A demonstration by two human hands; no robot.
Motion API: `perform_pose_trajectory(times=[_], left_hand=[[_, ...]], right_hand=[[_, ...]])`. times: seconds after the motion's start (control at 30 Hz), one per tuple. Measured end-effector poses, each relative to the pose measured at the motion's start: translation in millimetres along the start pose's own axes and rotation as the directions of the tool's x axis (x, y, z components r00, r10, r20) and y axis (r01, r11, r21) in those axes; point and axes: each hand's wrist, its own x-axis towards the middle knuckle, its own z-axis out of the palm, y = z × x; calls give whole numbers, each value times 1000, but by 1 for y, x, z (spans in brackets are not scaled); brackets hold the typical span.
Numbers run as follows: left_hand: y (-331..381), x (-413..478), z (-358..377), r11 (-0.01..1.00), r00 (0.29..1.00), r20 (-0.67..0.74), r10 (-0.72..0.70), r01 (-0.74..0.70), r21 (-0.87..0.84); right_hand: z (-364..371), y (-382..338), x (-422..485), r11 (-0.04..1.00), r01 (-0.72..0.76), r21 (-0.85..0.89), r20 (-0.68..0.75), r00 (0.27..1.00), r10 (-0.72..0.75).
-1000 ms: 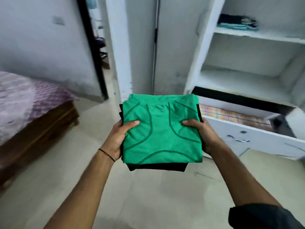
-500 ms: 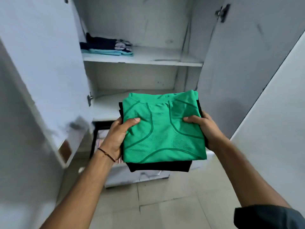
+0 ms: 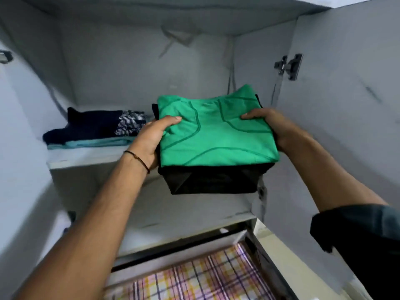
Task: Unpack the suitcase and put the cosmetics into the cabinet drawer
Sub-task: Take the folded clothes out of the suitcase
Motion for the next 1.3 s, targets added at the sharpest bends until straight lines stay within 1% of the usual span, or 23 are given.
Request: perform_pose_trajectory(times=[0.07,0.13,0.23,0.37,0.5,0.53,0.57,0.6,0.63,0.67,0.7,0.77,0.8,0.83,0.87,0.9,0.93,0.97,1.0,1.07,1.1,1.2,1.3], left_hand=[[11,43,0,999,999,1,-33,33,11],[16,83,2,997,998,-26,-63,64,31],[15,137,4,995,994,-90,-68,74,72],[13,190,12,993,984,-165,-72,86,76],[4,230,21,992,985,-151,-85,97,75],[1,236,22,990,984,-154,-86,101,94],[-3,244,22,981,980,-182,-79,109,159],[-8,251,22,949,974,-221,-59,123,292],[-13,257,21,860,963,-268,-10,146,490],[-17,262,20,710,952,-297,79,155,687],[-20,265,20,558,941,-279,189,131,819],[-25,268,23,348,932,-166,323,46,936],[-27,269,27,247,937,-90,338,4,969],[-31,273,28,156,954,-25,297,-23,988],[-35,275,30,80,974,21,224,-40,996],[-41,277,30,37,991,38,132,-44,998],[-46,280,29,24,998,37,55,-38,999],[-51,280,27,32,1000,29,11,-29,999],[-55,281,24,38,1000,27,-5,-27,999],[-59,281,21,51,999,32,-12,-32,998],[-60,280,20,63,999,35,-15,-34,997],[-61,279,19,83,999,34,-5,-34,996],[-63,280,18,101,1000,26,10,-27,995]], right_hand=[[-1,-19,42,999,1,-49,-15,1000,-2],[-4,-37,88,992,13,-129,-69,997,-22],[-11,-57,151,949,30,-313,-172,981,-88],[-19,-65,221,848,-6,-530,-184,977,-108],[-35,-59,276,815,14,-579,-194,969,-155],[-38,-57,283,788,16,-615,-205,962,-180],[-41,-55,291,738,19,-675,-209,954,-216],[-42,-52,294,661,21,-750,-214,938,-271],[-43,-49,298,582,34,-812,-207,917,-342],[-43,-46,301,514,66,-855,-179,893,-412],[-41,-43,303,469,111,-876,-139,874,-466],[-34,-38,305,452,202,-869,-42,880,-473],[-30,-35,307,438,243,-865,31,898,-438],[-26,-29,310,410,267,-872,106,921,-376],[-22,-21,314,355,277,-893,169,937,-305],[-20,-10,317,284,266,-921,205,952,-227],[-21,2,320,221,249,-943,217,963,-161],[-22,12,321,196,228,-954,209,971,-112],[-25,21,322,215,214,-953,199,976,-88],[-31,31,321,270,212,-939,190,976,-108],[-33,33,320,279,217,-935,188,974,-127],[-34,37,319,268,231,-935,192,967,-165],[-36,40,323,260,230,-938,192,968,-161]])
